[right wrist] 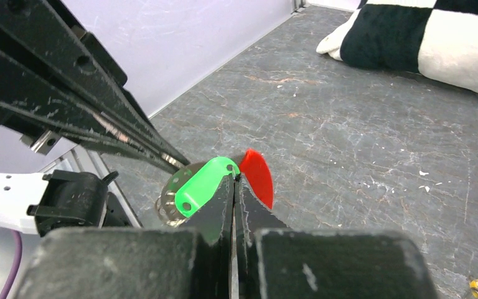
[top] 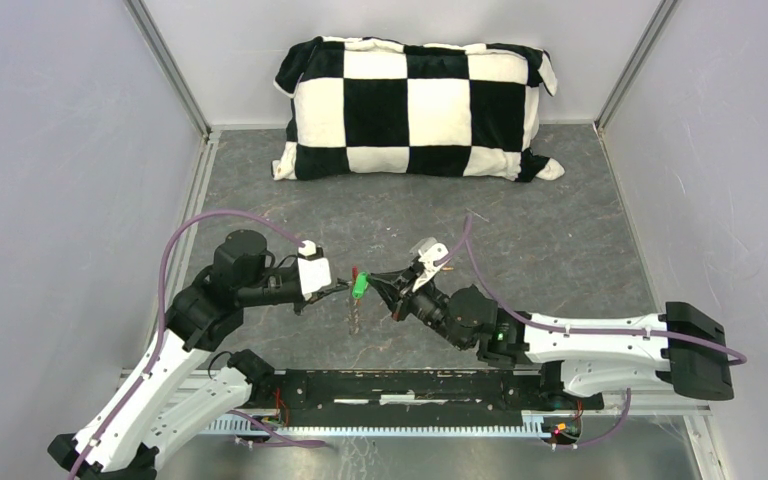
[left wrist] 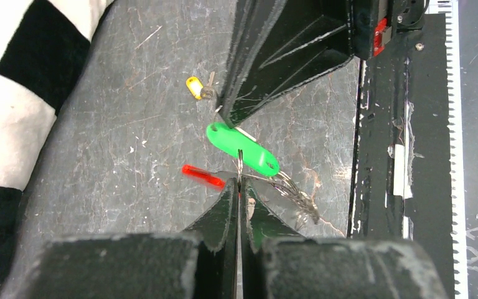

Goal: Put the keys on the keyring

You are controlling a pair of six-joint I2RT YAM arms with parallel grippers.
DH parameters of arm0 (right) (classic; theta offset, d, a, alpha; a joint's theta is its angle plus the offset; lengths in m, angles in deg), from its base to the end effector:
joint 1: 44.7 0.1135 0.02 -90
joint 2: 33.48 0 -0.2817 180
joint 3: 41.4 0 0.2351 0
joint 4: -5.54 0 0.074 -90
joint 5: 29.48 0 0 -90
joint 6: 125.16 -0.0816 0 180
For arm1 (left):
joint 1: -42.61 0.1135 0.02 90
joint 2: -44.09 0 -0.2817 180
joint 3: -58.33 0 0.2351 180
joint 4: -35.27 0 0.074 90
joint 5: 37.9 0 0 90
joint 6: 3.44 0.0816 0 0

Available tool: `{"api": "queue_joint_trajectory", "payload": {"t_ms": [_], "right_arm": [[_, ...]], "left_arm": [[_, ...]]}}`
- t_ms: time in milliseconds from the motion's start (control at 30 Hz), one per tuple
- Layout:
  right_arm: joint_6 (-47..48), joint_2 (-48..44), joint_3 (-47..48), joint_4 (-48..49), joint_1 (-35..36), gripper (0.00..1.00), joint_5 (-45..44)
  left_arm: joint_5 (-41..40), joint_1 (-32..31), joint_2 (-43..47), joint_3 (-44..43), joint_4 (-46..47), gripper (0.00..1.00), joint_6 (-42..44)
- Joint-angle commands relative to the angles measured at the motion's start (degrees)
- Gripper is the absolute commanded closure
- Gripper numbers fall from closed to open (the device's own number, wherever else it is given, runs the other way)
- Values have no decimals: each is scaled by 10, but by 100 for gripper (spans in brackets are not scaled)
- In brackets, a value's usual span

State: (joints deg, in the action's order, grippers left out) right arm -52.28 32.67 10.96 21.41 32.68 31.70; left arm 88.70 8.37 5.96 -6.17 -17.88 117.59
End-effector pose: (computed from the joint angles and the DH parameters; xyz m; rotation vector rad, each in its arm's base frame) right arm 0.0995 0.2645 0.3204 -0.4232 1.5564 0.9150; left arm 0.0831 -0.1154 0.3290 1.3958 1.4384 -0.6831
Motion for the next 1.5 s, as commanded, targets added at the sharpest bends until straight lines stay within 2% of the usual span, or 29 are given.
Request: {"api": "queue_joint_trajectory", "payload": {"t_ms": [0,200,367,433,633,800,967,1033,1100,1133,1167,1200,1333,1467], "right_arm": [[-1,-32,-30,63,-6,100,45],[10,-75,-57,-16,-7,100,5],[15,-71,-51,-244,-9,100,-112],[1,-59,-54,-290,-12,100,-125],[-11,-43,-134,-213,-16,100,-96],[-9,23,-137,-192,-16,99,-77],[-12,66,-131,-167,-18,92,-42],[-13,62,-130,-162,-22,84,-32],[-13,44,-134,-159,-40,61,-12],[-10,25,-139,-157,-50,43,0],[-5,6,-148,-152,-60,10,15],[2,-20,-160,-146,-75,2,31],[12,-120,-182,-158,-108,2,54],[-11,-181,-180,-206,-109,2,17]], "left_arm": [[11,-2,2,-11,58,98,-11],[-5,-1,-4,-16,71,98,-22],[-14,-2,-2,-15,64,98,-12],[-17,-2,-3,-15,60,98,-8],[-20,-1,-9,-19,52,98,-4],[-21,-1,-12,-25,48,98,-1],[-25,-1,-15,-26,44,98,-2],[-25,-1,-13,-25,42,98,-3],[-24,-2,-15,-27,43,98,-6],[-23,-1,-15,-27,42,98,-7],[-22,-1,-17,-29,42,98,-7],[-22,-1,-17,-31,42,98,-7],[-21,-1,-20,-38,41,98,-9],[-19,0,-25,-45,41,98,-13]]}}
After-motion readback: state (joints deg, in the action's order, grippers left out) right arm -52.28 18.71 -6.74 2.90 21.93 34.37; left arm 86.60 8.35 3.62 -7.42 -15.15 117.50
